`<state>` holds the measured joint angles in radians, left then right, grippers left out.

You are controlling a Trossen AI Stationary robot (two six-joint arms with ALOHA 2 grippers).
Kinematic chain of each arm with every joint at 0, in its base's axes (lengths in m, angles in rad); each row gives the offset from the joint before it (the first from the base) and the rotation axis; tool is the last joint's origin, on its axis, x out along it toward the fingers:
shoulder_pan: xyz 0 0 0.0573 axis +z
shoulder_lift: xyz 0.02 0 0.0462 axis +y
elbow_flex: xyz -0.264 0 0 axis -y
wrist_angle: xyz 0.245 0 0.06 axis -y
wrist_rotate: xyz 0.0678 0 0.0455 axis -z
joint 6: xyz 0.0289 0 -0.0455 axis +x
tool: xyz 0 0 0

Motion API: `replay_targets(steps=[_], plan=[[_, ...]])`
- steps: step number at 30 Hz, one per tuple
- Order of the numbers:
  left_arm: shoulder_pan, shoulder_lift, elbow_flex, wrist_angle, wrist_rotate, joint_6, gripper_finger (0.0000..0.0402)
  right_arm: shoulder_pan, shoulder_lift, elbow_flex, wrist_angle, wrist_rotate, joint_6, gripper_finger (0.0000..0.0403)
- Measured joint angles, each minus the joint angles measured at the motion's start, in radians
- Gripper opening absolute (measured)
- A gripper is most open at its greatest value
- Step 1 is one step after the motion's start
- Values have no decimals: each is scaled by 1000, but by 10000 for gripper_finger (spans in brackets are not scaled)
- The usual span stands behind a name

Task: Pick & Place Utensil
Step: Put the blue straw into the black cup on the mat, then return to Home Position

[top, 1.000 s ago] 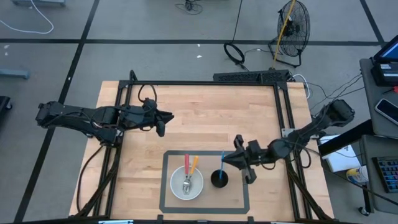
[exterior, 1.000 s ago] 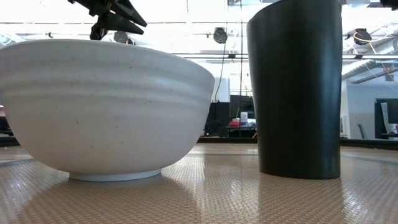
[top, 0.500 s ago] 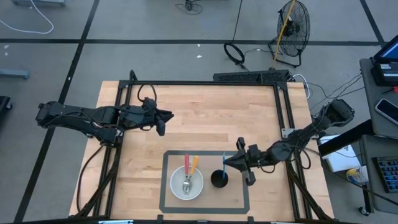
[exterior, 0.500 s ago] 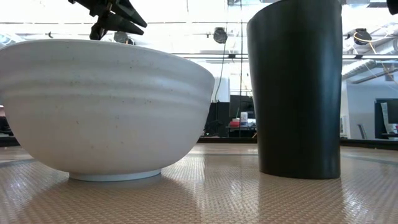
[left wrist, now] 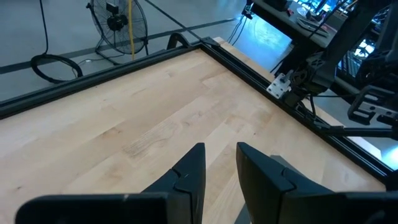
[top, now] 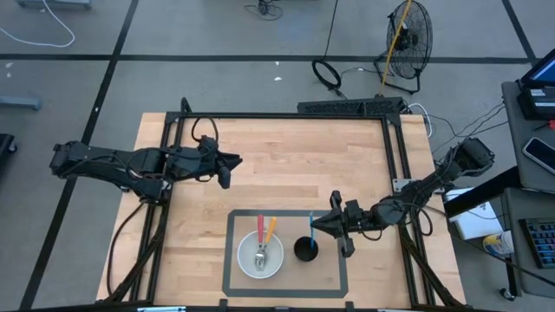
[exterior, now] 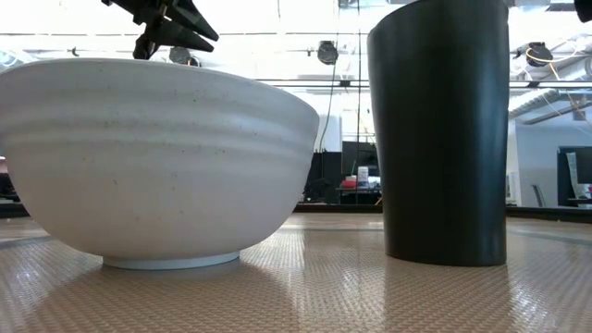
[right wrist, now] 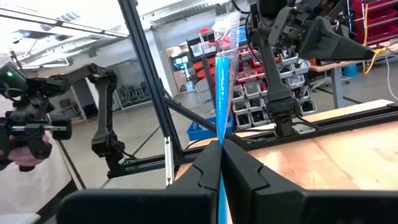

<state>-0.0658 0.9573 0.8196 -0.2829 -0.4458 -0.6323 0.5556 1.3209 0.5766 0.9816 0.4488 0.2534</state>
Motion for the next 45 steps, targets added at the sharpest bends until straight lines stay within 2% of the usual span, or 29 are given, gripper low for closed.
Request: replay_targets(steps=[12, 25, 32, 39, 45], plan=[[0, 0, 0, 0, 0, -1, 93, 0, 0, 0, -1, 1, 0, 27], [0, 0, 0, 0, 0, -1, 93, 0, 0, 0, -46, 27, 41, 85], [0, 0, 0, 0, 0, -1, 93, 0, 0, 0, -42, 27, 35, 96], [0, 0, 0, 0, -1, -1, 93, 0, 0, 0, 93, 27, -46, 103], [0, 0, 0, 0, -1, -1, 93, 0, -11, 0, 136, 27, -69, 140]])
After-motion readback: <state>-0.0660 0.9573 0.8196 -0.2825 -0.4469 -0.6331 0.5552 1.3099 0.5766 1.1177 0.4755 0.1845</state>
